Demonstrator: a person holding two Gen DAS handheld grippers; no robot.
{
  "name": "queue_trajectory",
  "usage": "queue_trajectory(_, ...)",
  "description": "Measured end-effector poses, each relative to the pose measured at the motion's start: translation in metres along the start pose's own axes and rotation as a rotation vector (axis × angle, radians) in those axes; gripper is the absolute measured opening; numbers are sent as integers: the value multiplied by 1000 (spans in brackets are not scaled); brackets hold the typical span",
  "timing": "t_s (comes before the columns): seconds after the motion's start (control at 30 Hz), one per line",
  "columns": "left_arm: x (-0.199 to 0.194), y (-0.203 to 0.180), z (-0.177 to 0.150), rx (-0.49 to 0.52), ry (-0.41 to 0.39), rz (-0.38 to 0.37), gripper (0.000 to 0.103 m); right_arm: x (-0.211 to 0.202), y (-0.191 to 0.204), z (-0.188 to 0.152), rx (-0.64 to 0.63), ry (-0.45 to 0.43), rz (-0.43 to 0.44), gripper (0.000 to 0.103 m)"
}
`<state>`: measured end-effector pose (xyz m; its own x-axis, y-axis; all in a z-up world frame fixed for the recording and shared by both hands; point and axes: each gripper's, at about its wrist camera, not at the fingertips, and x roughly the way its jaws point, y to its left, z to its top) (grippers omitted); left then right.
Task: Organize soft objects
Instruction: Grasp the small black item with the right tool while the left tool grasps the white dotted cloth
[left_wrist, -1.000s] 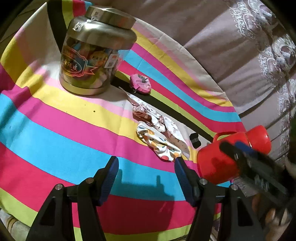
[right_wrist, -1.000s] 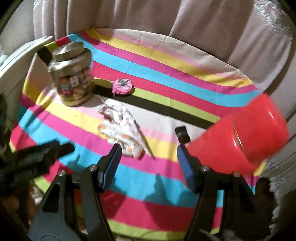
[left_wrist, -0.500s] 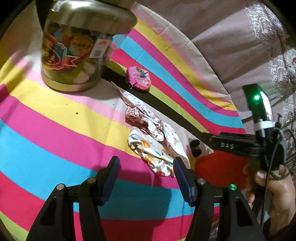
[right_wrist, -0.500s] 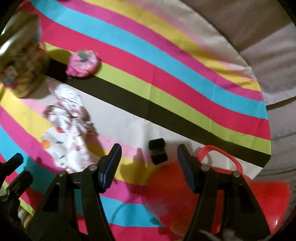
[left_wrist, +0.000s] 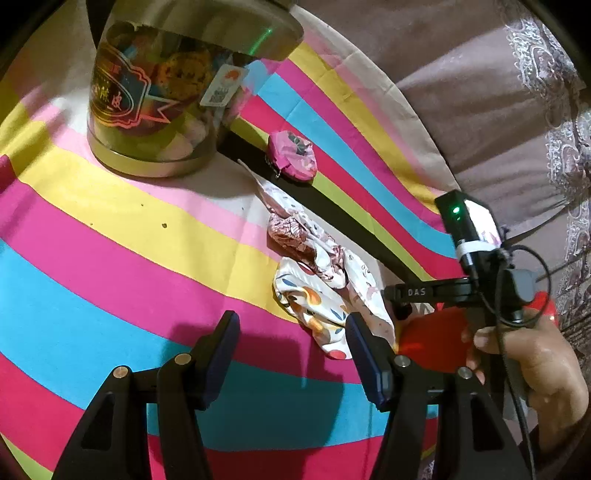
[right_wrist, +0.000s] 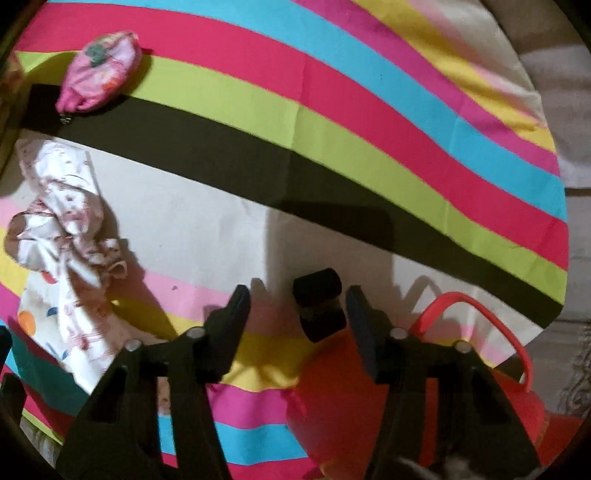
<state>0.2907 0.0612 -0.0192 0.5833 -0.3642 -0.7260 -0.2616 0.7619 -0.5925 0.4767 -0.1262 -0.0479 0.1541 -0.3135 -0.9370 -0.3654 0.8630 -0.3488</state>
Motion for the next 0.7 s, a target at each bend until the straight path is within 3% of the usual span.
queue_trajectory(0.33,3,2,2,2,-7,-5,60,12,-20,1,77,18,49,44)
queue_trajectory(0.43,3,1,2,8,-11,-21,60,14,-27,0,92,8,33,35)
queue_trajectory(0.7,20,1,4,-36,41,-101,42,2,-25,-10,116,-54,83,33)
